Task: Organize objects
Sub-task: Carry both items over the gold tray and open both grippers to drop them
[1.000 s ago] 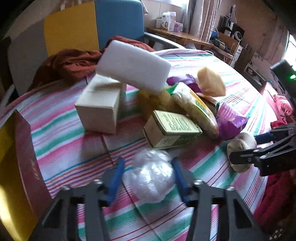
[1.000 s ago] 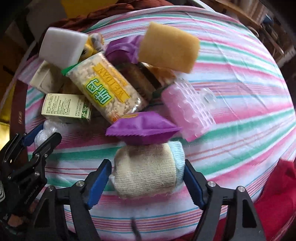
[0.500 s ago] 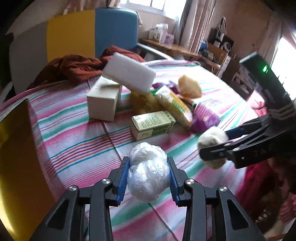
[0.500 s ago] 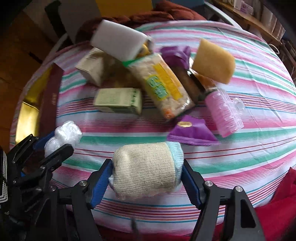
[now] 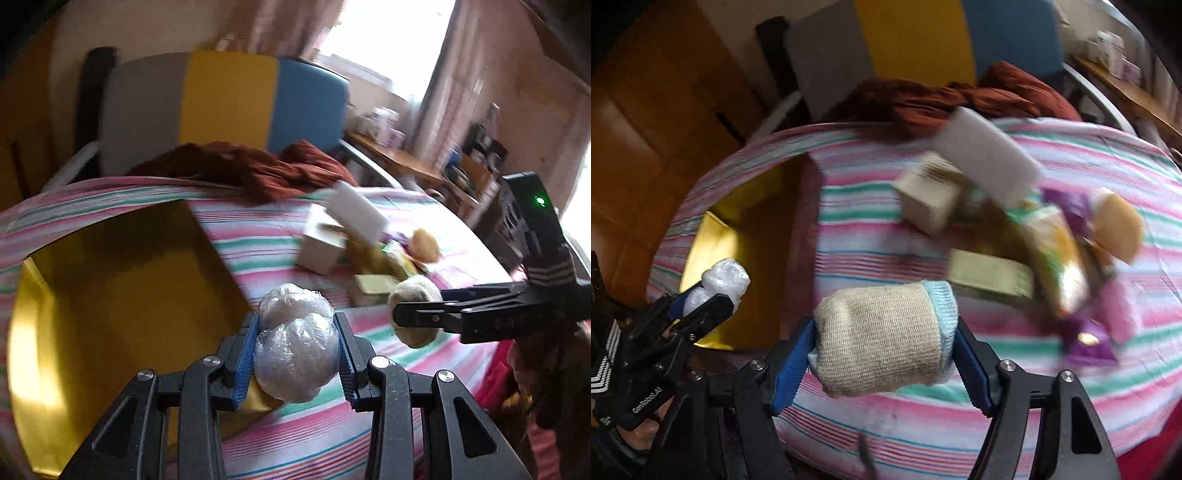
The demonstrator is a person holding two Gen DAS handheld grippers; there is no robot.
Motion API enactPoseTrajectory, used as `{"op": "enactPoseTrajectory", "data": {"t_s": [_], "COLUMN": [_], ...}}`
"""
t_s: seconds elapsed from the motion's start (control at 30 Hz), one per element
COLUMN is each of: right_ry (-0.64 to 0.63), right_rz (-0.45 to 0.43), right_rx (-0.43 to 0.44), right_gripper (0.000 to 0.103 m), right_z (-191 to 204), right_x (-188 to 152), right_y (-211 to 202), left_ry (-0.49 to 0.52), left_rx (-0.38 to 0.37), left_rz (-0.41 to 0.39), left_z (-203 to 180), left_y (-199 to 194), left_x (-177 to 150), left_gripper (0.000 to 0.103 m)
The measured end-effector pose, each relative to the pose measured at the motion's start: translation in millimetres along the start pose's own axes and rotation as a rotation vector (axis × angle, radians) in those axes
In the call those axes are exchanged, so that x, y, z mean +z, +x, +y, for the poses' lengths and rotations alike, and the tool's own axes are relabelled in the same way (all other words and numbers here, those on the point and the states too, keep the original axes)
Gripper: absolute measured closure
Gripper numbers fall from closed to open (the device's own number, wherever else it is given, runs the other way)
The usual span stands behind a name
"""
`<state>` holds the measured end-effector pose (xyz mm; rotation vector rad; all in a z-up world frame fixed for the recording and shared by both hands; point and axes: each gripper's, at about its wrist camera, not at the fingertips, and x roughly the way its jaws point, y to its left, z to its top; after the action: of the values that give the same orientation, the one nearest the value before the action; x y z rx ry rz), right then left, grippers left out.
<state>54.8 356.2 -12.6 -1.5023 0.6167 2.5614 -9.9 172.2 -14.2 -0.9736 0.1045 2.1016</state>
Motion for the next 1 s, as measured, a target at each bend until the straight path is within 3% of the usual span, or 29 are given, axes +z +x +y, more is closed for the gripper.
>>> {"op": "enactPoseTrajectory", "data": {"t_s": [0.3, 0.4, 0.47, 0.5, 0.6, 0.7, 0.87, 1.0], "right_ry": [-0.133, -0.178, -0.199, -0.198, -0.192, -0.18, -0.2, -0.201], "right_rz": [0.048, 0.064, 0.048, 0.028, -0.027, -0.065, -0.051, -0.047], "right_rx": [0.107, 0.098, 0.082, 0.078, 0.057, 0.053, 0.018, 0.011], "right_gripper": [0.03, 0.03, 0.029, 0.028, 0.025, 0.025, 0.025, 0.025], "right_z": [85.5, 110.1, 129.1, 135.8, 147.6, 149.8, 147.9, 143.4], "right_x": [33.5, 45.7, 60.3, 67.9, 85.3, 88.9, 70.0, 52.4], "right_y": [48.4, 67.1, 76.7, 80.9, 83.9, 79.0, 80.6, 77.7], "left_ry": [-0.155, -0.197, -0.226, -0.237, -0.272, -0.283, -0.283, -0.263], "left_rx": [0.181, 0.245, 0.288, 0.297, 0.331, 0.347, 0.352, 0.346], "left_rz": [-0.029, -0.021, -0.017, -0.016, -0.022, -0.039, -0.083, -0.105], "left_z": [82.1, 105.4, 119.2, 123.7, 132.3, 136.8, 137.8, 128.1], "left_y": [-41.5, -49.9, -54.2, -55.6, -60.7, -67.3, -80.4, -85.8], "left_x": [-24.2, -38.4, -49.0, -52.5, -63.0, -67.1, -65.7, -59.1], "left_gripper": [0.063, 0.062, 0.056, 0.047, 0.031, 0.03, 0.029, 0.021]}}
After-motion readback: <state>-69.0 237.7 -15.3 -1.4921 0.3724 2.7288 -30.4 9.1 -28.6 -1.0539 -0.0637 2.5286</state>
